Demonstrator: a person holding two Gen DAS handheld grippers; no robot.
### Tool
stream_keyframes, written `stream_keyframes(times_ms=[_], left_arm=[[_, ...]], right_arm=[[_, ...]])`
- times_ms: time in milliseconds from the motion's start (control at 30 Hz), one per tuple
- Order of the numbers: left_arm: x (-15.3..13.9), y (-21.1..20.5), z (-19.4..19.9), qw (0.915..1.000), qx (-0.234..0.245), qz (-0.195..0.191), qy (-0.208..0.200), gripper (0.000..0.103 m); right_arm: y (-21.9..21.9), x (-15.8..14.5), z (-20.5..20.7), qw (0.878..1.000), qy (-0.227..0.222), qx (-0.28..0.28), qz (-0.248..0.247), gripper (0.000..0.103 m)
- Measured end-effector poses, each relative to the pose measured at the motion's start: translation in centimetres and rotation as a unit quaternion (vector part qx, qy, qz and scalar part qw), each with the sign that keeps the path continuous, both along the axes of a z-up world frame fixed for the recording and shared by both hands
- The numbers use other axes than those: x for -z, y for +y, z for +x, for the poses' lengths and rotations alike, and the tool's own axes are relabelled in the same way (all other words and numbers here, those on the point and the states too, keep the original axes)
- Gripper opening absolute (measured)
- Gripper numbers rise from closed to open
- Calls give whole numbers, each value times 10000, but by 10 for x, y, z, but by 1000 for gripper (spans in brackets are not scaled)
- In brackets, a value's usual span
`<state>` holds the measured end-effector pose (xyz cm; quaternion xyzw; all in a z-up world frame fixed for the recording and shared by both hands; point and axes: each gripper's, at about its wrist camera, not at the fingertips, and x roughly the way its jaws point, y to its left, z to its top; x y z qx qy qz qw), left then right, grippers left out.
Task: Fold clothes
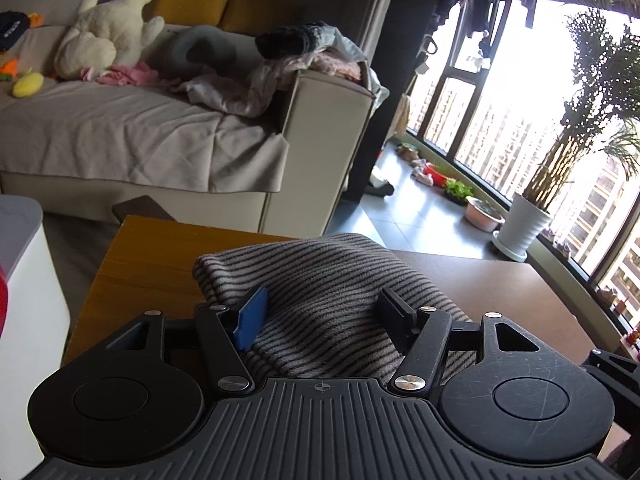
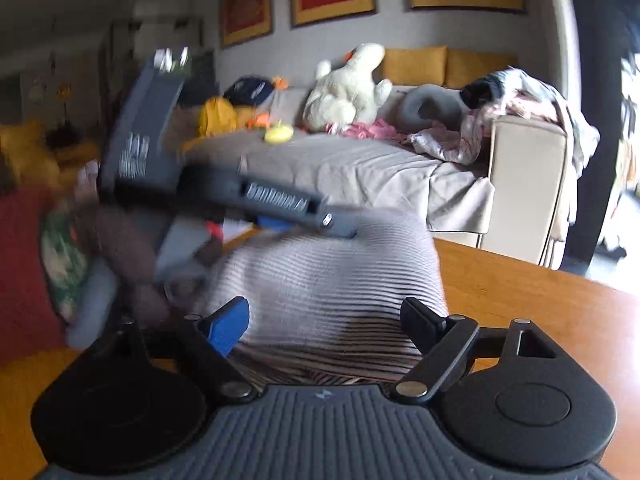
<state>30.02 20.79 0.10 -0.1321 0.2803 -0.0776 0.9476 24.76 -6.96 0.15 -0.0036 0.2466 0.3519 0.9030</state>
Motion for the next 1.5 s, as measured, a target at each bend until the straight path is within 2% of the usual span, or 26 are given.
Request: stream_keyframes(times_ms=[100, 233, 333, 367, 400, 500, 633, 767, 900, 933, 967, 1000, 1033, 1067, 1100, 1200, 1267, 1367, 1433, 1500], left_arm=[[3, 4, 0, 9999, 3, -126, -32, 67], [1, 1, 0, 10000, -29, -40, 0, 67], [0, -1, 0, 10000, -11, 26, 17, 70], [0, -2, 0, 10000, -8, 35, 20, 70], [0, -2, 0, 10000, -6, 42, 23, 70], [-1, -3, 0, 9999, -65, 66, 61, 74], [0, -3, -1, 10000, 2, 60, 34, 74], [-4, -6, -8, 9998, -98, 177, 46, 77], [-12, -9, -16, 9991, -289, 295, 91, 77], [-13, -10, -18, 9989, -337, 325, 102, 77], [-15, -11, -20, 9986, -384, 354, 113, 78], [-17, -11, -22, 9982, -432, 384, 125, 78], [-19, -12, -24, 9979, -480, 413, 136, 85], [-23, -13, -34, 9972, -624, 394, 152, 100], [-29, -15, -52, 9962, -775, 387, 118, 103], [-36, -35, -98, 9925, -930, 790, 109, 103], [-31, -56, -126, 9869, -1124, 1137, 226, 103], [-15, -79, -149, 9821, -1339, 1166, 626, 103], [-2, -92, -158, 9799, -1443, 1095, 834, 103], [6, -100, -164, 9778, -1607, 1004, 897, 103]], right_arm=[[-31, -11, 20, 9956, 558, 317, 681, 85], [-47, 20, 59, 9852, 1469, 514, 716, 86], [-45, 36, 63, 9796, 1754, 326, 921, 85], [-41, 34, 60, 9790, 1770, 175, 993, 65], [-38, 31, 57, 9796, 1720, 96, 1039, 60], [-33, 10, 49, 9861, 1276, -34, 1066, 57], [-31, 21, 54, 9896, 1319, 99, 559, 56], [-38, 37, 49, 9857, 1519, 313, 656, 63], [-37, 30, 37, 9896, 1327, 341, 438, 68], [-38, 27, 33, 9907, 1260, 348, 377, 70], [-42, 24, 29, 9915, 1185, 413, 345, 78], [-47, 21, 25, 9918, 1104, 543, 343, 92], [-54, 19, 20, 9916, 1025, 699, 360, 99], [-62, 18, 17, 9908, 969, 860, 394, 103], [-68, 16, 15, 9900, 946, 963, 406, 103], [-84, 14, 7, 9885, 843, 1210, 336, 103], [-90, 14, 1, 9885, 766, 1285, 205, 103], [-91, 17, -10, 9904, 845, 1094, -40, 103], [-91, 19, -21, 9899, 890, 1037, -387, 103], [-89, 22, -36, 9879, 614, 1162, -825, 103]])
